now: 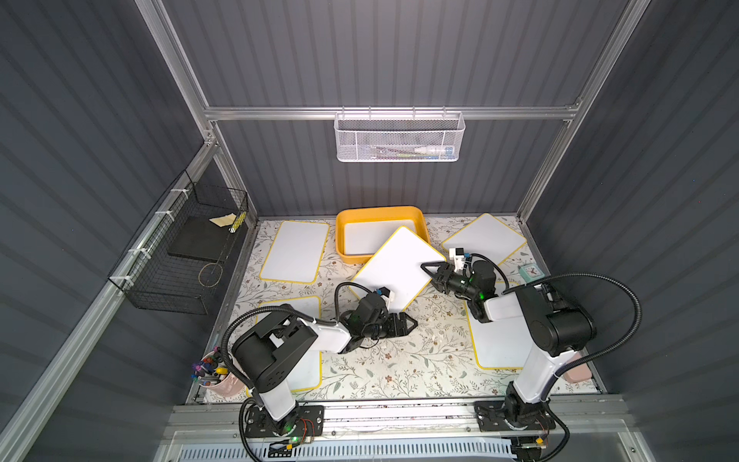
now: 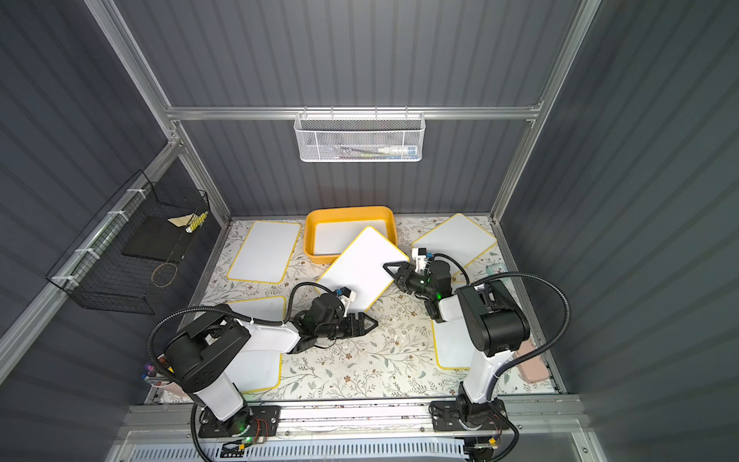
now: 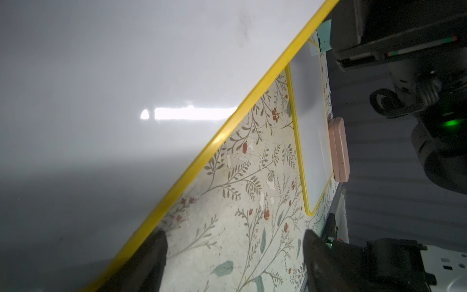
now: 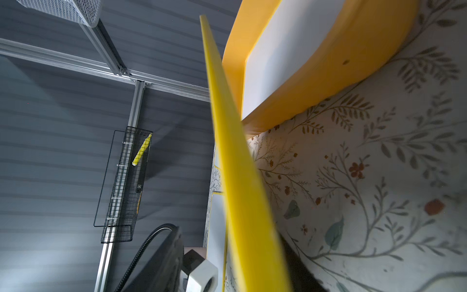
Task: Put the whiteboard into the storage box
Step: Pick up the whiteboard at the center of the board.
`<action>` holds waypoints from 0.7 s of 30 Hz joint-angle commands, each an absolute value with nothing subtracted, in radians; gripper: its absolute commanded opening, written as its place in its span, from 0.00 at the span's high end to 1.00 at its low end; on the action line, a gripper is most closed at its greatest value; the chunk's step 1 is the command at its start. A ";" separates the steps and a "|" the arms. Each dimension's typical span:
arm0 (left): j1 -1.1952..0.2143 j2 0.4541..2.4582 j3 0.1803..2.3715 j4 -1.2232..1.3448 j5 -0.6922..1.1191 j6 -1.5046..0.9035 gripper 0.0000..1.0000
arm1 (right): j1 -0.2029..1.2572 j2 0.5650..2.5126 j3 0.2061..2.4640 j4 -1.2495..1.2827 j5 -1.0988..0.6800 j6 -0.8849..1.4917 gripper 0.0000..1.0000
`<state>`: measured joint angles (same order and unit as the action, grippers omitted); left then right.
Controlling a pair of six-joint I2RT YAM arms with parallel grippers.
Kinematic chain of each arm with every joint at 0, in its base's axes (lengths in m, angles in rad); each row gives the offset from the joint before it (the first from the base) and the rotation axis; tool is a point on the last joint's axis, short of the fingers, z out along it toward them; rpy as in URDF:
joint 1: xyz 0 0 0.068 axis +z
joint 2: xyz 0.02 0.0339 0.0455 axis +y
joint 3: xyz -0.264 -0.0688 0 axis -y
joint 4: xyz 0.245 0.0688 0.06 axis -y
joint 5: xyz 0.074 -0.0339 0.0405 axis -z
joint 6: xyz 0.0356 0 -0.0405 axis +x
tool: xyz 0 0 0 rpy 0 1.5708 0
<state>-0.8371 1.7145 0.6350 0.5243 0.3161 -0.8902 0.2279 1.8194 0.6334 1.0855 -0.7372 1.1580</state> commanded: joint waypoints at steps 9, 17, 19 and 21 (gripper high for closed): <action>-0.836 1.593 0.580 0.134 0.155 -0.814 0.15 | 0.226 1.756 0.634 1.103 -0.768 1.152 0.63; -0.835 1.393 0.596 -0.028 0.004 -0.737 0.14 | 0.221 1.715 0.631 1.048 -0.783 1.126 0.75; -0.834 1.361 0.605 -0.064 -0.025 -0.722 0.13 | 0.219 1.701 0.629 1.028 -0.785 1.116 0.76; -0.834 1.338 0.620 -0.101 -0.048 -0.706 0.11 | 0.218 1.687 0.627 1.006 -0.789 1.106 0.78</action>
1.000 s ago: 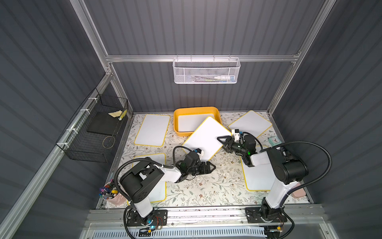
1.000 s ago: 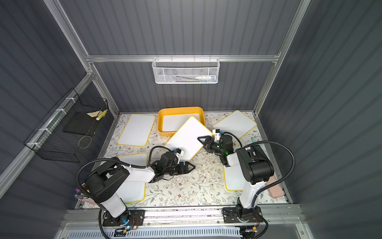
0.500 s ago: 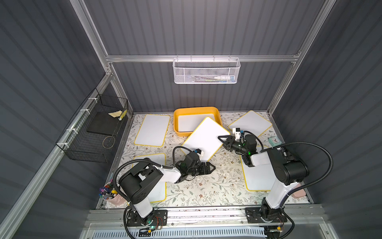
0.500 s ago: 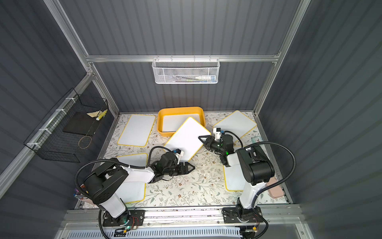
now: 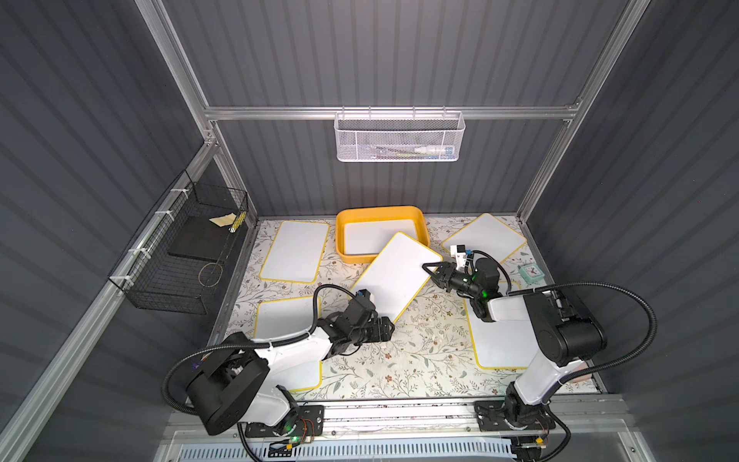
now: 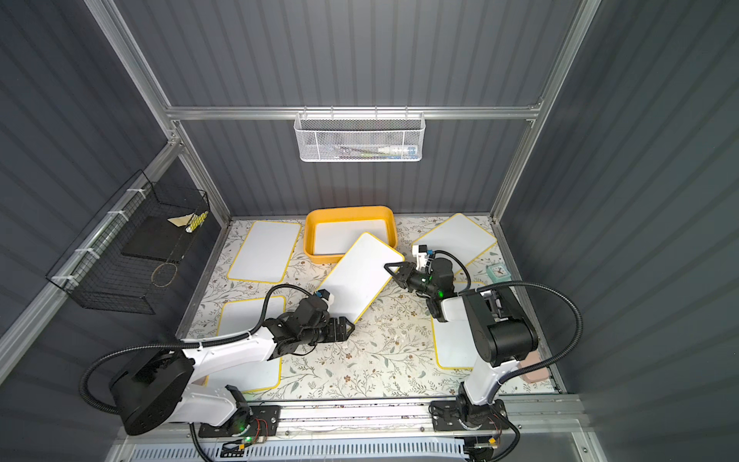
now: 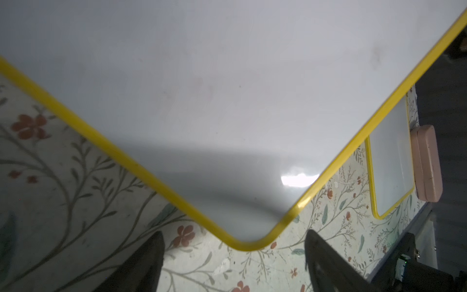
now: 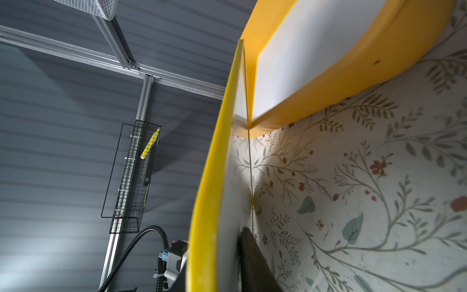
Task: Put the whiteboard into the storage box
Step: Pick up the whiteboard at the center of the board.
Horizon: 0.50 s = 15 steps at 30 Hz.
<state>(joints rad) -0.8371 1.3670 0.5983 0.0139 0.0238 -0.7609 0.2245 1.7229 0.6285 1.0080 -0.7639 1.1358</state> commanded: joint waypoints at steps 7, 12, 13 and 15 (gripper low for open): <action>-0.820 1.274 0.666 -0.182 -0.084 -0.674 0.09 | 0.210 1.629 0.618 0.942 -0.801 1.080 0.86; -0.805 1.256 0.689 -0.216 -0.090 -0.655 0.08 | 0.204 1.585 0.610 0.903 -0.808 1.067 0.91; -0.797 1.253 0.693 -0.226 -0.088 -0.654 0.08 | 0.203 1.576 0.609 0.895 -0.810 1.065 0.92; -0.782 1.247 0.697 -0.239 -0.082 -0.651 0.08 | 0.201 1.557 0.607 0.874 -0.821 1.058 0.94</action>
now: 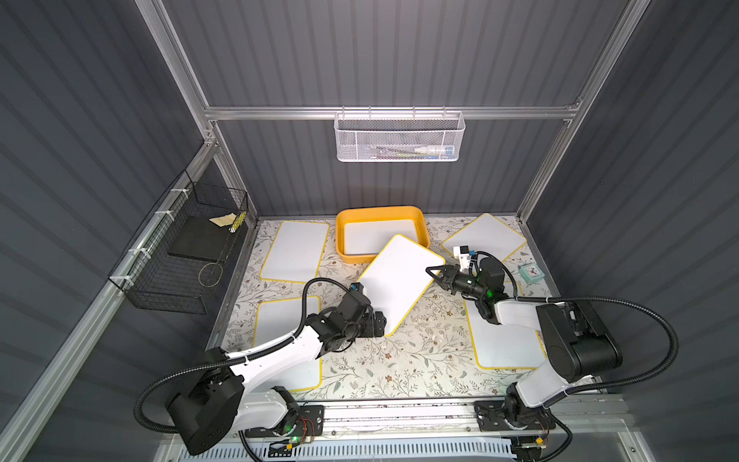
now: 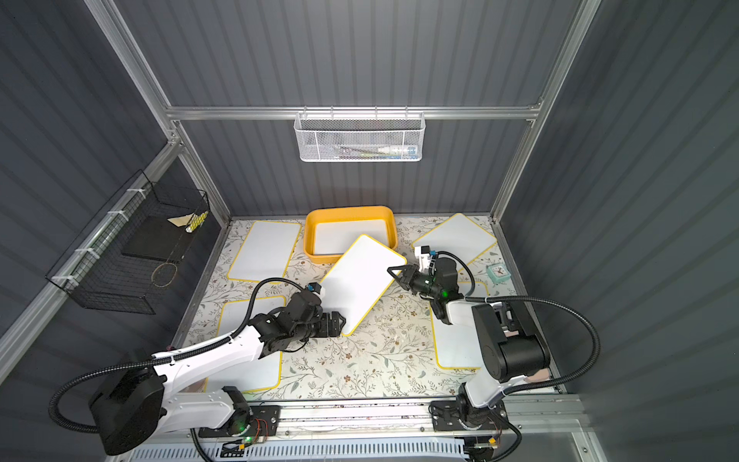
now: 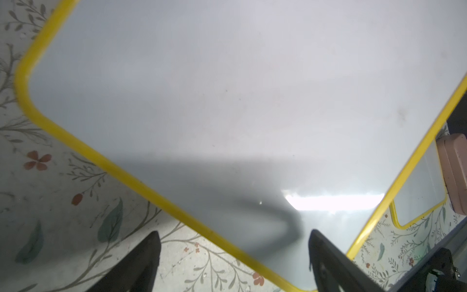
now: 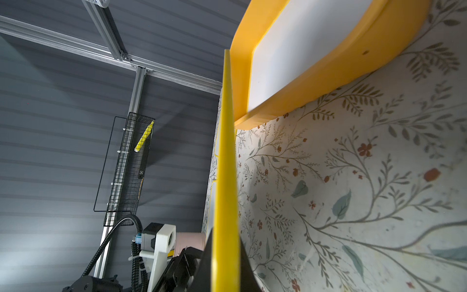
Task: Put the whiteboard into the storage box
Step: Pick up the whiteboard at the center of the board.
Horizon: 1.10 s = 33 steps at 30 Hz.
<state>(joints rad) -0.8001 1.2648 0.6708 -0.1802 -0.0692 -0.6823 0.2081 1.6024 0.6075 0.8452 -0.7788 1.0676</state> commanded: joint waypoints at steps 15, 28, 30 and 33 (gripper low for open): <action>-0.624 1.226 0.849 -0.369 0.105 -0.493 0.01 | 0.143 1.330 0.642 0.382 -0.912 0.770 0.96; -0.446 1.373 0.923 -0.247 0.508 -0.466 0.01 | 0.120 1.228 0.688 0.117 -1.044 0.606 0.95; -0.420 1.390 0.919 -0.224 0.571 -0.469 0.02 | 0.119 1.227 0.690 0.117 -1.076 0.601 0.95; -0.372 1.417 0.904 -0.188 0.686 -0.470 0.01 | 0.118 1.233 0.701 0.115 -1.121 0.599 0.95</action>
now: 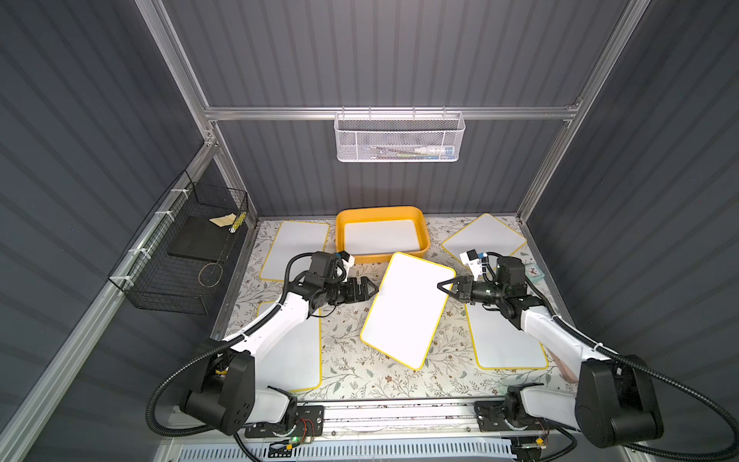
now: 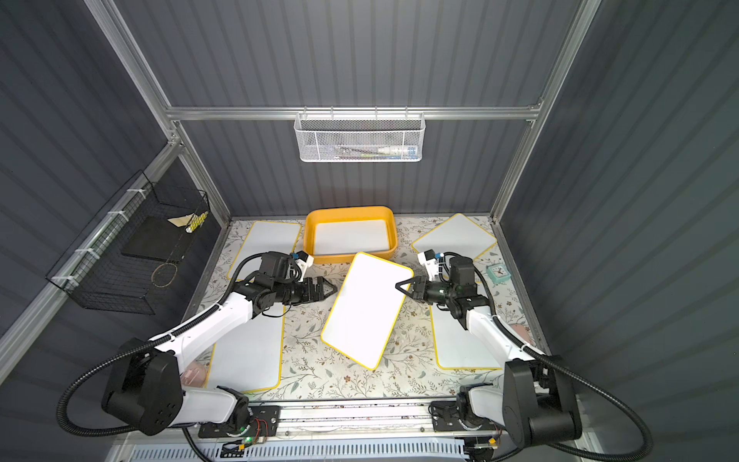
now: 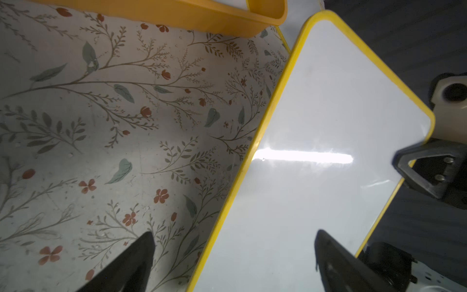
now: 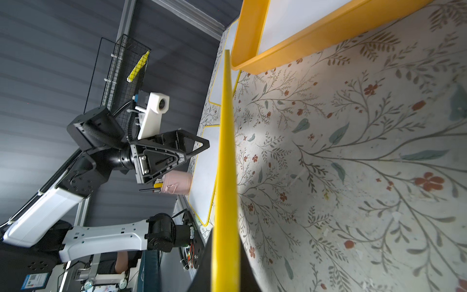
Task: Put the whiteboard into the storage box
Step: Pick up the whiteboard at the center of the board.
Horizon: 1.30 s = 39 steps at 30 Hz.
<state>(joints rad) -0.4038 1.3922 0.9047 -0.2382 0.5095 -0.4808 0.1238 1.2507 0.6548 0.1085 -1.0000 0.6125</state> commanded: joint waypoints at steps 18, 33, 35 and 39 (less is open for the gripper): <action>-0.340 1.558 0.875 -0.011 1.023 -0.495 0.18 | 0.118 1.288 0.726 0.126 -1.271 0.595 0.95; -0.341 1.531 0.825 0.051 1.129 -0.519 0.54 | 0.118 1.346 0.762 0.144 -1.283 0.591 0.92; -0.341 1.534 0.821 0.064 1.128 -0.526 0.59 | 0.118 1.358 0.764 0.140 -1.286 0.575 0.92; -0.341 1.540 0.820 0.075 1.133 -0.534 0.72 | 0.116 1.385 0.762 0.144 -1.284 0.573 0.92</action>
